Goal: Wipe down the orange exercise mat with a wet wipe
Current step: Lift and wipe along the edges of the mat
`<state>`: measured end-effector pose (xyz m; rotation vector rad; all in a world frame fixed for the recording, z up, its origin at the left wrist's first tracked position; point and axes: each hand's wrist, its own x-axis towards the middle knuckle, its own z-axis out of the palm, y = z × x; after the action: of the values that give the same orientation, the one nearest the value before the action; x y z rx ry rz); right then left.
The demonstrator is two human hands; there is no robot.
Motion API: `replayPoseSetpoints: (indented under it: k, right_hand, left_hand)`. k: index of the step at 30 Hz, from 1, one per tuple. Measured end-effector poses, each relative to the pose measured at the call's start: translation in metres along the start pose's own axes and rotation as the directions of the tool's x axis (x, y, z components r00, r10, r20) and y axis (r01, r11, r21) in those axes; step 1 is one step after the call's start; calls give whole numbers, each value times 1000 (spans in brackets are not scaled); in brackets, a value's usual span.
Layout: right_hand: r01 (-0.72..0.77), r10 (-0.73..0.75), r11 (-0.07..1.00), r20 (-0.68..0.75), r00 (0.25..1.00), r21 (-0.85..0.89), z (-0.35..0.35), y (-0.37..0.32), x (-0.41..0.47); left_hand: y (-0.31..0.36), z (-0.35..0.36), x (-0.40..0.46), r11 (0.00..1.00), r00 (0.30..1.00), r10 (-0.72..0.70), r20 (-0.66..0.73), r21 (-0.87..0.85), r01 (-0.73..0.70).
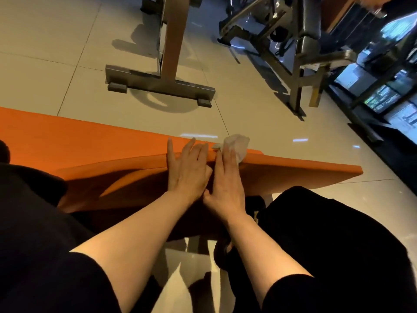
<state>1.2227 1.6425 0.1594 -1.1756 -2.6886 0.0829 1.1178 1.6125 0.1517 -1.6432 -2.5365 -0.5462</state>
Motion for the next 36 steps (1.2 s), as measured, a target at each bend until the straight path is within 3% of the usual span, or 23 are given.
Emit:
replayPoseSetpoints:
  k: [2, 5, 7, 11, 13, 16, 19, 21, 23, 25, 28, 31, 33, 36]
  right_hand:
    - [-21, 19, 999, -42, 999, -34, -2, 11, -4]
    - [-218, 215, 976, -177, 960, 2, -7, 28, -6]
    - [-255, 254, 967, -178, 951, 21, -10, 32, -5]
    - [18, -18, 999, -25, 1000, 31, -17, 30, -8]
    - [58, -58, 998, -57, 997, -7, -23, 42, -10]
    - [-190, 174, 981, -244, 954, -44, -28, 71, -9]
    - [-320, 305, 947, -259, 916, -16, -30, 81, -10]
    - [-226, 220, 974, -189, 957, -6, -28, 74, -17]
    - [-43, 43, 999, -86, 995, 8, -27, 67, -27]
    - [39, -39, 999, -68, 997, -5, -30, 74, -35]
    - [-212, 211, 977, -234, 949, 20, -35, 104, -39]
    - [-353, 356, 934, -244, 902, 59, -34, 113, -39]
    - [-266, 276, 961, -179, 944, 81, -32, 106, -37]
    - [-30, 33, 998, -45, 998, 54, -31, 94, -35]
  left_hand:
    - [3, 6, 1, 1000, 1000, -28, -10, 13, 28]
    - [14, 9, 3, 996, 997, -82, -12, 20, 82]
    - [21, 12, 1, 994, 994, -109, -27, 28, 109]
    - [23, 12, -1, 990, 991, -127, -29, 55, 129]
    - [22, 11, -2, 990, 992, -121, -21, 67, 122]
    - [25, 7, -7, 996, 997, -70, -36, 59, 72]
    - [30, 15, -15, 995, 974, 84, -212, 77, -69]
    - [31, 24, -19, 994, 934, 111, -341, 48, -100]
    - [34, 26, -19, 992, 922, 122, -367, 42, -115]
    - [39, 25, -18, 992, 940, 126, -318, 56, -114]
    - [50, 21, -16, 993, 973, 99, -210, 87, -83]
    - [65, 19, -22, 990, 996, 35, -81, 142, -23]
    - [73, 20, -28, 988, 998, 8, -66, 153, 2]
    - [80, 17, -30, 981, 1000, -14, -24, 193, 18]
